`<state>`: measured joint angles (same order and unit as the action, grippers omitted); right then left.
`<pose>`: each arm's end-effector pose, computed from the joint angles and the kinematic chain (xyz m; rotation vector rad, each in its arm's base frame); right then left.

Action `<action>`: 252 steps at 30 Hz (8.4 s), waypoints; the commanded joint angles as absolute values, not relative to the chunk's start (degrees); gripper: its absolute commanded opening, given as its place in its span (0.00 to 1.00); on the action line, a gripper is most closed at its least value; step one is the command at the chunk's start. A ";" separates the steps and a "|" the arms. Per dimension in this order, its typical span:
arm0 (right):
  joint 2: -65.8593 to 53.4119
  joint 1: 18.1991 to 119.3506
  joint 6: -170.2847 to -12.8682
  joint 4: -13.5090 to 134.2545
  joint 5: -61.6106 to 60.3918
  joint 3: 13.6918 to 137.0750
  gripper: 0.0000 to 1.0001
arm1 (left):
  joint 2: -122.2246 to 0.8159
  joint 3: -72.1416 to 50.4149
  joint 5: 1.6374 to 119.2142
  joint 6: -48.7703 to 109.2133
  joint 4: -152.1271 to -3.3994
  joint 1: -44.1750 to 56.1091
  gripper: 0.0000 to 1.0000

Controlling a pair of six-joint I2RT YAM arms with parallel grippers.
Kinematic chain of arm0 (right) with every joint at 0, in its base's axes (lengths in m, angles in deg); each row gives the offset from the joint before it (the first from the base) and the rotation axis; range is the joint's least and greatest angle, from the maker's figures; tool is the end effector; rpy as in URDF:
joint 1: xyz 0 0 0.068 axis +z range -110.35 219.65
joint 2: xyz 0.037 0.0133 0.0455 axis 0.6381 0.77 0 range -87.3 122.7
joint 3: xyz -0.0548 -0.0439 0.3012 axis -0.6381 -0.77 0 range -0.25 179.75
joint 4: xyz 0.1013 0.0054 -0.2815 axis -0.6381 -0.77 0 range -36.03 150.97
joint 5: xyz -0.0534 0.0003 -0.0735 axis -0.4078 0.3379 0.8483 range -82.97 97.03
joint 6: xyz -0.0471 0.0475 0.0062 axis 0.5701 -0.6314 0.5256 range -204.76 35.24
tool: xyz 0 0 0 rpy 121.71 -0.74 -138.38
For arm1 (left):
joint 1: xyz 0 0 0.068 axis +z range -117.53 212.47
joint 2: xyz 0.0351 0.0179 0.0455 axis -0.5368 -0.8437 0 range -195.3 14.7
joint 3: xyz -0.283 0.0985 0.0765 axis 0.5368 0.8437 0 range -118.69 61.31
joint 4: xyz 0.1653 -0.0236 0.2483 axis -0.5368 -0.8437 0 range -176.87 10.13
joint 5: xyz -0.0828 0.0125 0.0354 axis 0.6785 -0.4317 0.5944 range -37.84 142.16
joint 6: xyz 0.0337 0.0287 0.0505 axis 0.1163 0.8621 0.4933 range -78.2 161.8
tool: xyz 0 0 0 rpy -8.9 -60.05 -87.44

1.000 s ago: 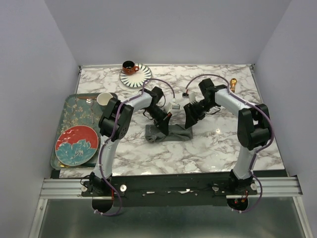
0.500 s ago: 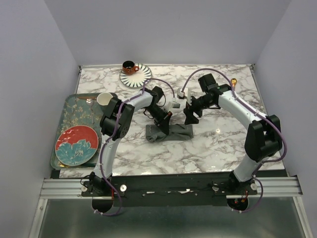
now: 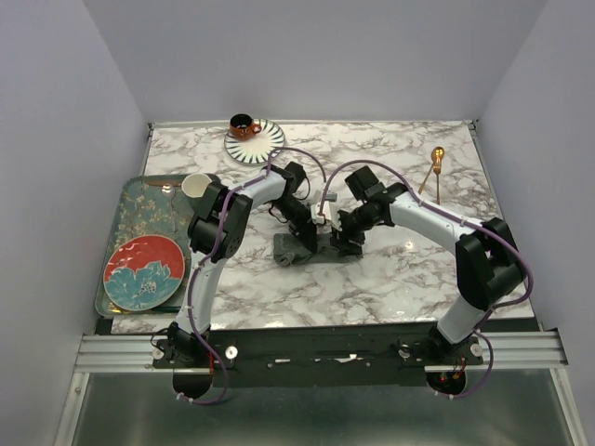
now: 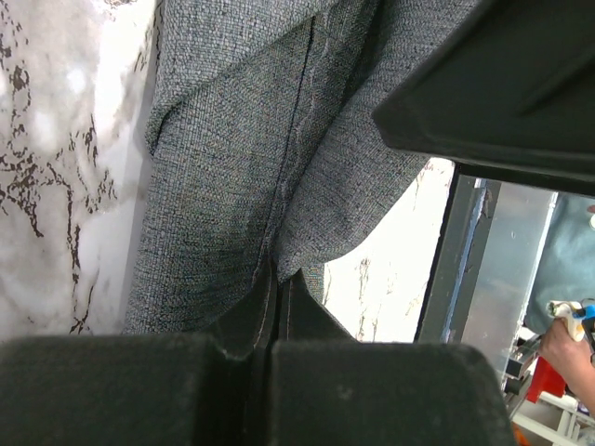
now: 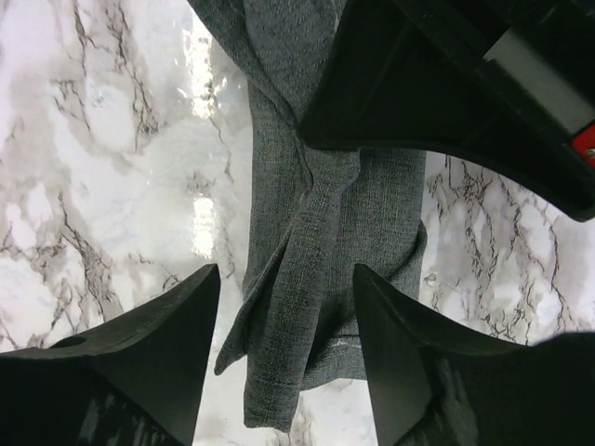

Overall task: Fold the napkin into a case and place the utensils inside
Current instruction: Fold the 2/3-rectangle-folded napkin at the center of the board.

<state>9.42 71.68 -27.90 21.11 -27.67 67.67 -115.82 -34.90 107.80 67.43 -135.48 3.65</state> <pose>0.3033 0.2257 0.2183 -1.9099 1.7309 0.6810 0.4039 -0.2726 0.1275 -1.2618 -2.4511 1.4541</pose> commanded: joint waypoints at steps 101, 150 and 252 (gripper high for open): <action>45.67 58.54 -39.50 -9.26 -35.69 103.20 0.01 | -92.25 -9.44 79.06 81.35 -112.73 3.46 0.09; 36.09 69.71 -61.38 8.50 -42.10 77.71 0.01 | -65.27 4.88 96.27 68.18 -119.50 5.67 0.52; 31.98 64.35 -74.39 15.10 -42.53 74.98 0.39 | -116.78 -12.17 115.89 62.28 -133.04 16.03 0.22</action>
